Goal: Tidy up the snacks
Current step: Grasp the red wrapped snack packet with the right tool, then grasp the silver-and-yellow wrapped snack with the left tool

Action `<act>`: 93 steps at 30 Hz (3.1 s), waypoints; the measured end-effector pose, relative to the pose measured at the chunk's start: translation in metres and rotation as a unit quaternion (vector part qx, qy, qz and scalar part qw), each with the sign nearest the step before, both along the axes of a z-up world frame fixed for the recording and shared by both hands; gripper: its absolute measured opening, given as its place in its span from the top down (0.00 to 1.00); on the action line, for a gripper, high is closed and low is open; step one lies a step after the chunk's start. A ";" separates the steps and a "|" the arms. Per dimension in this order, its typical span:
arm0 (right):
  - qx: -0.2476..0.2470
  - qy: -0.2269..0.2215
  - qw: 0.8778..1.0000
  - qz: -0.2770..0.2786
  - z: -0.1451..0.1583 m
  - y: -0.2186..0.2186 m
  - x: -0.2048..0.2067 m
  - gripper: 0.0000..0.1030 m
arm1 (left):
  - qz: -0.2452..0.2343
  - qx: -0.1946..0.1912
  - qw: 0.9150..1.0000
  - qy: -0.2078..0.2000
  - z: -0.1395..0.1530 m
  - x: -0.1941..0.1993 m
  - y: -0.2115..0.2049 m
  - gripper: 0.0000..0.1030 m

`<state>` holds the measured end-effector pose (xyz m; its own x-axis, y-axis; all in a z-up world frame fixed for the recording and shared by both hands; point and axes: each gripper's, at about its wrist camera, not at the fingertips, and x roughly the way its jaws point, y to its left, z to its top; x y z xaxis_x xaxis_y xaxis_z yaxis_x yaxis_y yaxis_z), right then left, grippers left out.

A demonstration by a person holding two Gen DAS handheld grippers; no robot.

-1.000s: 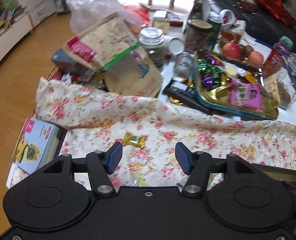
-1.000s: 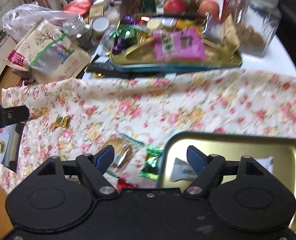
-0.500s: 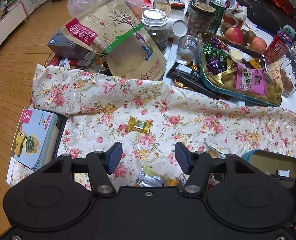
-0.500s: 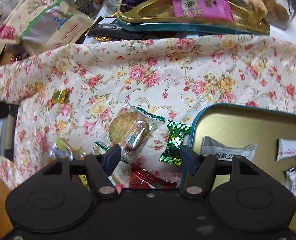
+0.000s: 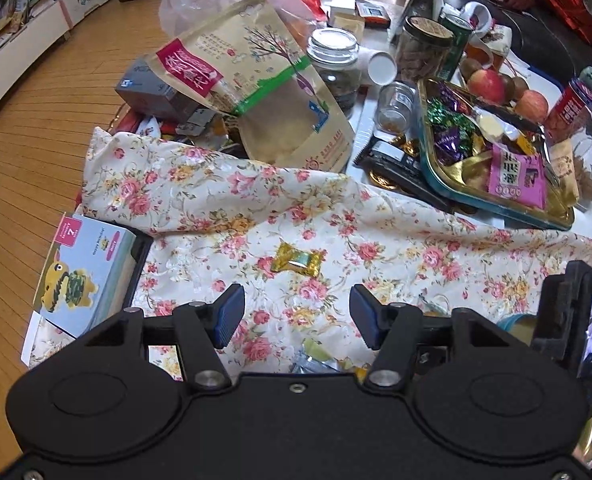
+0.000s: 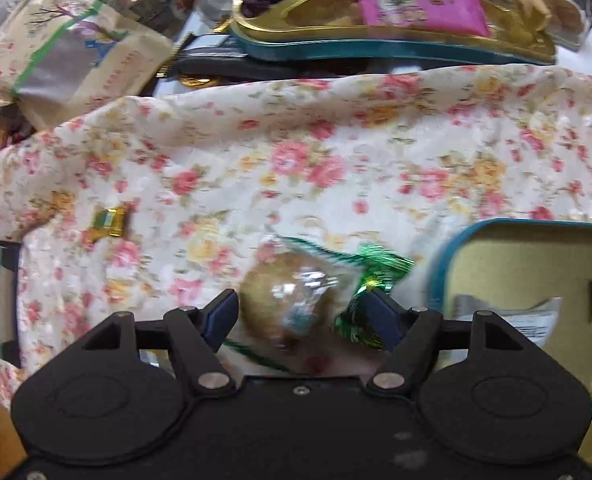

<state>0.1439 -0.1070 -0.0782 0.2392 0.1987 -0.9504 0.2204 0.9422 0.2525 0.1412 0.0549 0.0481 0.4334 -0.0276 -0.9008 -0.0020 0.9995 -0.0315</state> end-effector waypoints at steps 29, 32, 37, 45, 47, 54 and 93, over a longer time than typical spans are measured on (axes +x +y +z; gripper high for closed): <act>-0.018 0.046 0.995 0.092 0.005 0.018 -0.052 0.41 | -0.080 0.022 0.994 0.076 -0.042 -0.009 -0.001 0.39; -0.021 0.000 0.994 0.111 0.010 0.028 -0.050 0.46 | -0.072 0.008 0.993 0.088 -0.046 -0.006 0.004 0.39; -0.030 -0.002 0.992 0.122 0.010 0.028 -0.047 0.46 | -0.050 0.011 0.996 0.079 -0.046 0.000 0.015 0.39; -0.059 0.012 0.986 0.153 -0.002 0.026 -0.046 0.46 | -0.034 -0.005 0.995 0.092 -0.049 0.005 0.020 0.39; -0.065 0.007 0.984 0.167 -0.002 0.028 -0.046 0.46 | -0.036 -0.006 0.995 0.088 -0.047 0.004 0.018 0.39; -0.073 0.002 0.979 0.189 -0.001 0.037 -0.046 0.54 | -0.042 -0.005 0.995 0.089 -0.048 0.002 0.016 0.39; 0.053 -0.142 0.987 0.055 0.087 -0.022 -0.038 0.69 | 0.014 0.004 0.991 0.135 -0.118 0.024 -0.004 0.42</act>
<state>0.1058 -0.1295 0.0088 0.4653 0.3323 -0.8204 0.0250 0.9216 0.3874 0.1651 0.0509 -0.0702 0.1768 -0.0106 -0.9842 -0.0371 0.9992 -0.0175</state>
